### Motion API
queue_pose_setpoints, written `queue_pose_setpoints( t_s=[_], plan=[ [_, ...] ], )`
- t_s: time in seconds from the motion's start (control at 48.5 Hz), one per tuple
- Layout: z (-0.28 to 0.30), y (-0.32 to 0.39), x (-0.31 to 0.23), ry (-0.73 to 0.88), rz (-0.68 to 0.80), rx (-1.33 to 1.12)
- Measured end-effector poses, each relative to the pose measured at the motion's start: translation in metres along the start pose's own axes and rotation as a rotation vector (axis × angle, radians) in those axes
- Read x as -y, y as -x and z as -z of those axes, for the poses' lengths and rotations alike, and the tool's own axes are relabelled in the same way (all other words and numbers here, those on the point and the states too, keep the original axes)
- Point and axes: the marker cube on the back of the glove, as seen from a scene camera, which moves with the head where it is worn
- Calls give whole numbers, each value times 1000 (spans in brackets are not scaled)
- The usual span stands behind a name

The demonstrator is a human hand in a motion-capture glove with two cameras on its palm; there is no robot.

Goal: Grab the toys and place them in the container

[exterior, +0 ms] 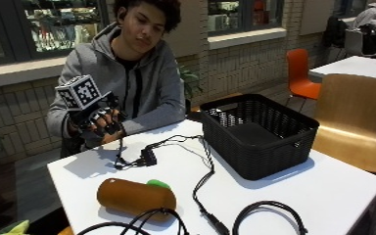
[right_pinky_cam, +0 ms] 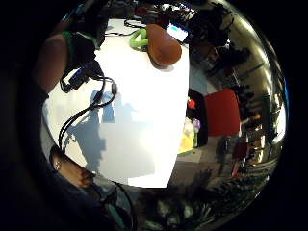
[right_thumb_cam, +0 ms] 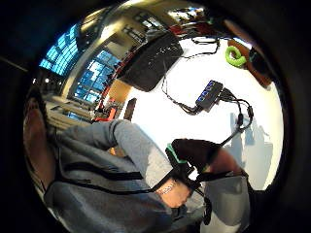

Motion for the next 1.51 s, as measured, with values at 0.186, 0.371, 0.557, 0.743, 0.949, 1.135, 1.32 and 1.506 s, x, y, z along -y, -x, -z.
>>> queue_pose_setpoints(
  t_s=[0.186, 0.371, 0.557, 0.743, 0.949, 1.135, 1.32, 1.506],
  plan=[
    [5, -16, 21, -9, -42, -24],
    [1, -55, 76, 80, -124, -23],
    [-18, -93, 144, 168, -185, -46],
    [-40, -121, 191, 233, -259, -64],
    [-55, -137, 220, 337, -352, -125],
    [-67, -150, 230, 445, -418, -131],
    [-85, -152, 227, 515, -473, -21],
    [-94, -145, 227, 402, -474, -92]
  ],
)
